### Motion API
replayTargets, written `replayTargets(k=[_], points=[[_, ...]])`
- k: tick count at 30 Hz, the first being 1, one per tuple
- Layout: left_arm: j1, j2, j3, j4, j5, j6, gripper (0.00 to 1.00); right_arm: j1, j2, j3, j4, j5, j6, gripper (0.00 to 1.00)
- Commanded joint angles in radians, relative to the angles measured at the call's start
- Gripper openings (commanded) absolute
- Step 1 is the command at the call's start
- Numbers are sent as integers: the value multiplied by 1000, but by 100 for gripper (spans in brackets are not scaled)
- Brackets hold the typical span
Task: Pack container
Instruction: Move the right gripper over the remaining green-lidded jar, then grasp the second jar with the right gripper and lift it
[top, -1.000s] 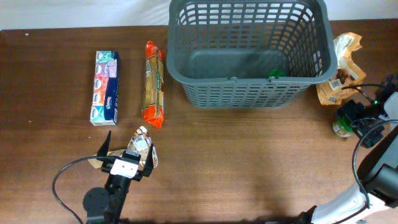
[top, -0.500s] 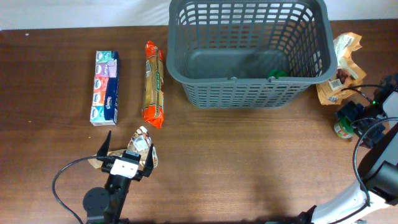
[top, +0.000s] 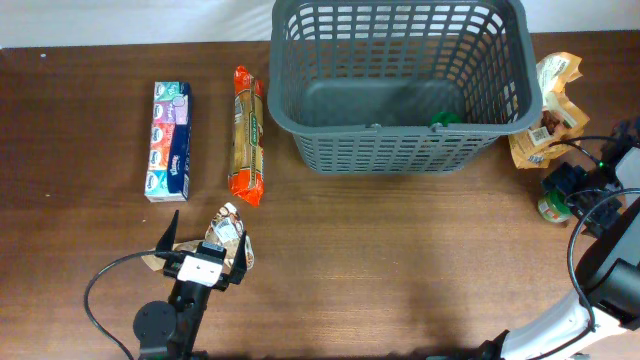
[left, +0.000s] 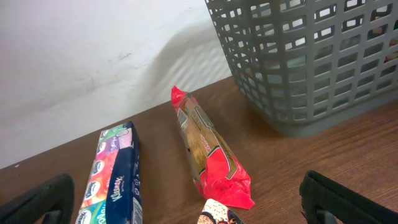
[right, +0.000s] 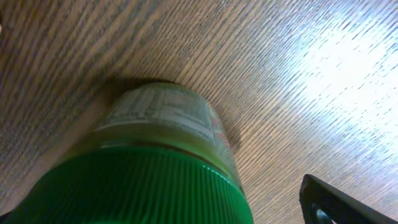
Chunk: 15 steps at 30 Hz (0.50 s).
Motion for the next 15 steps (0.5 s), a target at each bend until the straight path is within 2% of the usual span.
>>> replayTargets(k=[1,15], points=[[-4,3,-5,-4,3,12,99,-3,33,-7,0,27,-10,99],[-4,3,-5,-4,3,12,99,-3,89,-7,7,28,-11,99]])
